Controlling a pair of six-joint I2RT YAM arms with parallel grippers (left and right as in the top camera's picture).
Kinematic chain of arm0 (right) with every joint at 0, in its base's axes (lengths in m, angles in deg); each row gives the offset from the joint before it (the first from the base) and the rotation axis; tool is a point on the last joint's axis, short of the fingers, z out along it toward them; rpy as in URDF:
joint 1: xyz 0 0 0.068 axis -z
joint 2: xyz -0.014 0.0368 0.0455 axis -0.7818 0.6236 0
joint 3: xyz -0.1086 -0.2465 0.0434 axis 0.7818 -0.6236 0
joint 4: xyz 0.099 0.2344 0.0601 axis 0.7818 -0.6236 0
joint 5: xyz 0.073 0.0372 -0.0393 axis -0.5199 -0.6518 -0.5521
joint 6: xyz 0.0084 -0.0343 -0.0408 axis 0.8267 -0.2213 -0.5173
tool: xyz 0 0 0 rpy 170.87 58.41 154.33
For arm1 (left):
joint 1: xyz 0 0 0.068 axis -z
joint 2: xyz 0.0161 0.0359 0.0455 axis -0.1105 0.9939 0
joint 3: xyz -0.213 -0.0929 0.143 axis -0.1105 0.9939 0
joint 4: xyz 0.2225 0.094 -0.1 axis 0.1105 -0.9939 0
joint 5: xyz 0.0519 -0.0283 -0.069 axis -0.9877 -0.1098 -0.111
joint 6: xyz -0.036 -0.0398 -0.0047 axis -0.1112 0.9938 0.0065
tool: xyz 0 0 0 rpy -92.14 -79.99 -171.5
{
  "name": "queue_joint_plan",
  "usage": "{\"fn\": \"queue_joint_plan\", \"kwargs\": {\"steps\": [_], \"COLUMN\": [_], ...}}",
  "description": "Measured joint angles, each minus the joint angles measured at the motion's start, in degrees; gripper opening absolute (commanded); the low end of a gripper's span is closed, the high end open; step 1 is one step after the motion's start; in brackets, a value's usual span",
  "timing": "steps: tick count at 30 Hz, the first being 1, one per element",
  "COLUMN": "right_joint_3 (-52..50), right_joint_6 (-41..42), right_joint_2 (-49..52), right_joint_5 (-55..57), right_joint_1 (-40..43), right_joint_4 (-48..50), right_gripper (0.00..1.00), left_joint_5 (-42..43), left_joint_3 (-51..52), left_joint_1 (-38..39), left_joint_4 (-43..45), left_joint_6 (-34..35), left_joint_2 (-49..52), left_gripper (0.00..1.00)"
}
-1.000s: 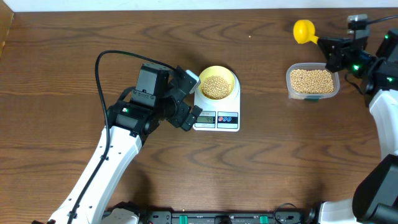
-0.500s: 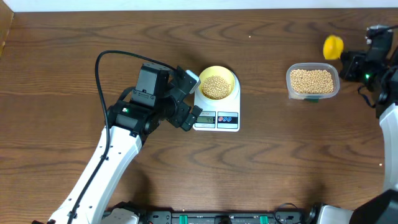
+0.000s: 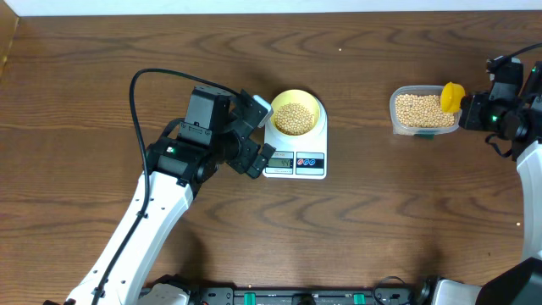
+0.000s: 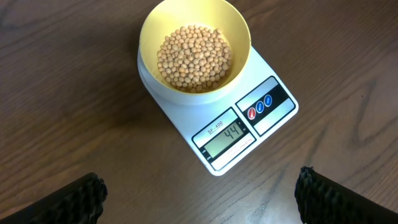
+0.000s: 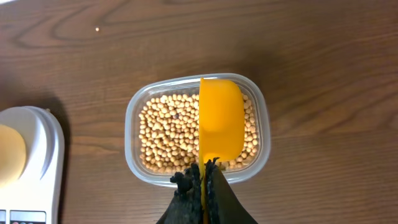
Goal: Scoop item into bowl and weigh 50g on scale
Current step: 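Raise the empty scoop and move it right back to the tub, then lower the yellow scoop into the soybean tub and drag to fill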
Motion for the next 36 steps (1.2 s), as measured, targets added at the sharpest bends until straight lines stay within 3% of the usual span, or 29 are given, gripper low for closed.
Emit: {"fn": "queue_joint_plan", "kwargs": {"steps": [9, 26, 36], "right_joint_3": [-0.87, -7.13, -7.32], "right_joint_6": [-1.64, -1.84, -1.84], "right_joint_2": [0.0, 0.35, 7.26], "right_joint_5": [1.95, 2.1, 0.94], "right_joint_1": [0.0, -1.95, -2.1], "right_joint_4": [0.31, 10.82, 11.43], "right_gripper": [0.01, 0.01, 0.01], "left_joint_5": [0.0, 0.0, 0.0], "left_joint_3": [0.0, 0.0, 0.0], "left_joint_1": [0.0, 0.0, 0.0], "left_joint_4": [-0.02, 0.0, 0.0], "left_joint_6": [0.0, 0.0, 0.0], "left_joint_2": [0.0, 0.0, 0.0], "left_gripper": [0.99, 0.99, 0.99]}}
